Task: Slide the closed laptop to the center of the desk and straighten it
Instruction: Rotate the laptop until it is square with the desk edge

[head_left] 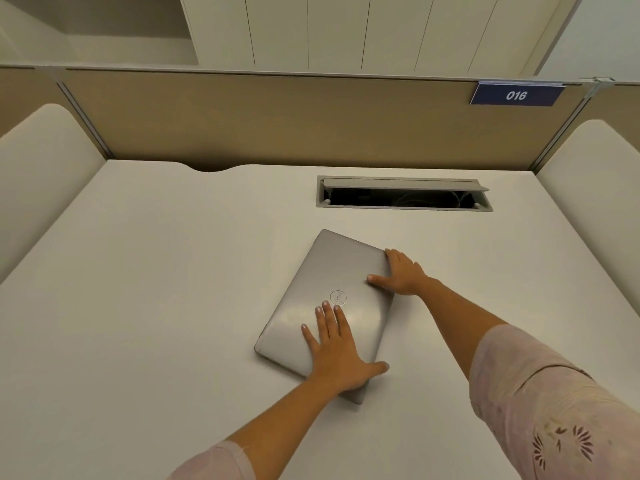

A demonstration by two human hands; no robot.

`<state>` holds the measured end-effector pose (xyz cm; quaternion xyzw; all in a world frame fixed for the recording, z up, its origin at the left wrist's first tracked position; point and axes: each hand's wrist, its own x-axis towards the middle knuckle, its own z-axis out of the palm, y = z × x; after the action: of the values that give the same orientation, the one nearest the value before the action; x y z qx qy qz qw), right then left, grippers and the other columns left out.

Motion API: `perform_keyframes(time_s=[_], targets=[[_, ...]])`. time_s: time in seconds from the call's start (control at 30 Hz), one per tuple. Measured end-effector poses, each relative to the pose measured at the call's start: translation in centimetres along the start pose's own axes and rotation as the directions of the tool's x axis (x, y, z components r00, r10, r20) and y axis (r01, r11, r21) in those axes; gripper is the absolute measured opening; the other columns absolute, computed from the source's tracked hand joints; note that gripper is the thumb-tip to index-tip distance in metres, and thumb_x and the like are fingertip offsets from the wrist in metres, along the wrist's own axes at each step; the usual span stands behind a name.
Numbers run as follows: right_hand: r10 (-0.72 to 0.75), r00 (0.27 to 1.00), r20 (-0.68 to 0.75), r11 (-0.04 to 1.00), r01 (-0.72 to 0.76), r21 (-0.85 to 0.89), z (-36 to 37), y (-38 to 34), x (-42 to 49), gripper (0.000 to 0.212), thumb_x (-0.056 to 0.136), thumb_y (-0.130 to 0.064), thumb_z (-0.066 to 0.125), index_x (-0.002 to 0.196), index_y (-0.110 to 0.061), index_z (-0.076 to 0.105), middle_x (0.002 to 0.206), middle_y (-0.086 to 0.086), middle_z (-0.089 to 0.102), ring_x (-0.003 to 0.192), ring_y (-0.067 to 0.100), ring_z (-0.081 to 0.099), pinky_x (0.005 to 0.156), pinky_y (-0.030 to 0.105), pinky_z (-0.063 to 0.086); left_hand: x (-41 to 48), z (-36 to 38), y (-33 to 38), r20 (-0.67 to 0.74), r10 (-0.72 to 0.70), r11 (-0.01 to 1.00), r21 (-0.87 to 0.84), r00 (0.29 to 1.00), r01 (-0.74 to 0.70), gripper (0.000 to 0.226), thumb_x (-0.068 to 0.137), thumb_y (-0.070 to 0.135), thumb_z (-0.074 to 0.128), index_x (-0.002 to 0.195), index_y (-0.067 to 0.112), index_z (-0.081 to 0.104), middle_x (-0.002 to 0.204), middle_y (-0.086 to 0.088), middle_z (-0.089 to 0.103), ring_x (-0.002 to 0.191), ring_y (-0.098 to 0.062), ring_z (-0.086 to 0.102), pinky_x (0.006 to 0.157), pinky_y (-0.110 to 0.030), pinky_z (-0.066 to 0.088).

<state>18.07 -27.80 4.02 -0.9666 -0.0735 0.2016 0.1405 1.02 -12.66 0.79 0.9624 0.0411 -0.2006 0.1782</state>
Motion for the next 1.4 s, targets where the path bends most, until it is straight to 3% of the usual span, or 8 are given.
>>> perform_keyframes(time_s=[0.17,0.27,0.37,0.63,0.87,1.03,1.13,1.4], targets=[[0.022,1.000,-0.012,1.000,-0.022,0.000,0.4,0.4,0.4,0.101,0.083,-0.067,0.057,0.154,-0.012,0.010,0.162,0.007,0.016,0.148,0.027,0.016,0.119,0.053,0.013,-0.4,0.0,-0.5,-0.027,0.040,0.997,0.068,0.999,-0.039,0.136,0.068,0.083,0.052,0.143,0.006,-0.031,0.151,-0.017,-0.038,0.138,-0.032,-0.038,0.107,-0.062,-0.021],[0.038,0.999,0.008,0.997,-0.038,0.061,0.4,0.7,0.5,0.105,0.080,-0.067,0.061,0.154,-0.013,0.009,0.161,0.009,0.016,0.147,0.030,0.020,0.118,0.052,0.019,-0.6,-0.1,-0.4,-0.049,0.046,0.995,0.092,0.998,-0.041,0.133,0.069,0.080,0.052,0.146,0.005,-0.026,0.154,-0.018,-0.033,0.141,-0.032,-0.034,0.109,-0.061,-0.019],[0.050,0.999,-0.007,0.992,-0.049,0.120,0.2,0.8,0.5,0.106,0.077,-0.066,0.067,0.153,-0.012,0.016,0.156,0.013,0.024,0.141,0.035,0.028,0.114,0.050,0.029,-0.7,-0.3,-0.1,-0.084,0.056,0.995,0.089,0.995,-0.049,0.131,0.067,0.072,0.056,0.150,0.003,-0.016,0.159,-0.021,-0.021,0.145,-0.035,-0.024,0.113,-0.060,-0.013],[0.128,0.991,-0.049,0.985,-0.121,0.123,0.2,0.7,0.0,0.099,0.071,-0.066,0.073,0.141,-0.008,0.034,0.138,0.015,0.040,0.129,0.032,0.034,0.108,0.042,0.031,0.2,-0.9,-0.7,-0.073,0.130,0.976,0.183,0.989,-0.115,0.134,0.059,0.065,0.066,0.151,-0.003,-0.005,0.159,-0.028,-0.006,0.146,-0.043,-0.008,0.120,-0.048,-0.004],[0.289,0.954,-0.082,0.955,-0.281,0.100,1.1,0.8,-2.2,0.103,0.068,-0.074,0.068,0.134,-0.002,0.034,0.132,0.016,0.042,0.124,0.032,0.038,0.104,0.038,0.032,1.3,-2.7,-3.6,-0.005,0.282,0.906,0.331,0.959,-0.265,0.135,0.055,0.067,0.068,0.152,0.002,0.000,0.161,-0.023,0.000,0.148,-0.038,-0.001,0.121,-0.046,0.003],[0.430,0.902,-0.048,0.895,-0.418,0.159,1.8,0.4,-4.7,0.105,0.066,-0.072,0.072,0.135,-0.004,0.030,0.134,0.013,0.040,0.128,0.034,0.036,0.099,0.039,0.037,2.2,-4.8,-6.8,0.099,0.421,0.865,0.254,0.902,-0.432,0.134,0.058,0.057,0.075,0.154,0.010,-0.006,0.163,-0.012,-0.009,0.149,-0.026,-0.009,0.119,-0.034,0.001],[0.496,0.868,-0.033,0.859,-0.486,0.160,2.3,0.3,-6.5,0.105,0.063,-0.074,0.072,0.133,-0.007,0.032,0.134,0.011,0.044,0.127,0.032,0.041,0.096,0.039,0.041,2.7,-6.1,-8.2,0.178,0.470,0.828,0.252,0.865,-0.501,0.134,0.059,0.050,0.078,0.154,0.014,-0.010,0.163,-0.008,-0.013,0.149,-0.022,-0.013,0.121,-0.036,0.001],[0.550,0.835,0.020,0.826,-0.548,0.135,4.9,-0.3,-10.8,0.096,0.068,-0.077,0.064,0.127,-0.008,0.035,0.127,0.010,0.053,0.116,0.030,0.055,0.083,0.035,0.043,3.9,-8.5,-10.2,0.307,0.527,0.700,0.372,0.792,-0.610,0.136,0.060,0.041,0.084,0.153,0.023,-0.014,0.162,0.002,-0.017,0.149,-0.015,-0.009,0.118,-0.034,-0.003]])
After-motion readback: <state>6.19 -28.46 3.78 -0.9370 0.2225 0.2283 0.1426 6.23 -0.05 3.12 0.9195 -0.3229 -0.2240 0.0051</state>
